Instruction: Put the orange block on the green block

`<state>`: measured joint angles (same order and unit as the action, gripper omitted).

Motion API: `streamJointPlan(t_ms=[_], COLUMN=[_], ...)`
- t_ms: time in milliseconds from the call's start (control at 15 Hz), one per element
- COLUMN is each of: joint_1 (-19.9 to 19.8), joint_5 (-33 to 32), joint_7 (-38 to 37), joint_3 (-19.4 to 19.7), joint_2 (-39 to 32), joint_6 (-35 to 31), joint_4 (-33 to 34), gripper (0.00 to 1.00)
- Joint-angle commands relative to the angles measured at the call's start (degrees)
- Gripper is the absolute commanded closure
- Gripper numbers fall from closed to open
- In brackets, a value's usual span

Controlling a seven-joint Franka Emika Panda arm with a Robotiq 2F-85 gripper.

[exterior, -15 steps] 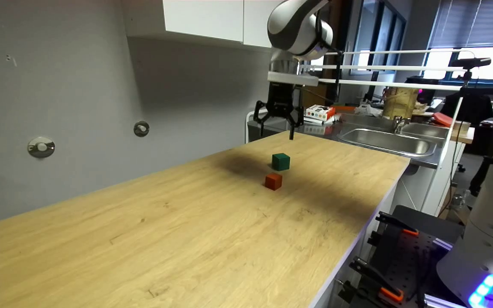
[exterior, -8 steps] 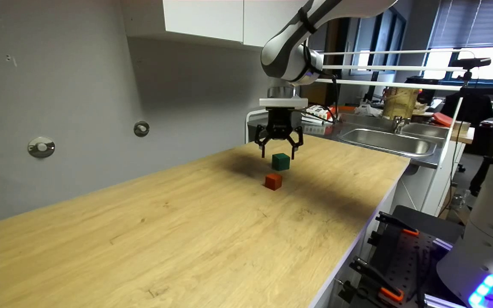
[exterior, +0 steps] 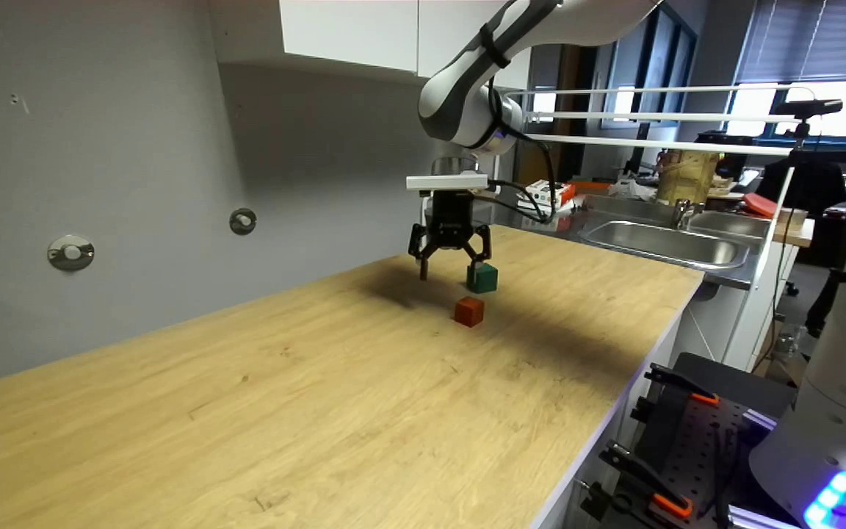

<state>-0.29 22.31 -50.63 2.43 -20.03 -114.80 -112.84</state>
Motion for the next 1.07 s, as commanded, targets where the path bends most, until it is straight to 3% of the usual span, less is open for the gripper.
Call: streamJointPlan(t_ms=[0, 1000], joint_1=[0.38, -0.77], joint_5=[0.91, 3.09], joint_7=[-4.01, -8.54], joint_3=[0.30, 0.66], joint_2=[-3.97, -3.01], joint_6=[1.05, 2.16], joint_4=[3.11, -1.40], gripper=[0.00, 0.00])
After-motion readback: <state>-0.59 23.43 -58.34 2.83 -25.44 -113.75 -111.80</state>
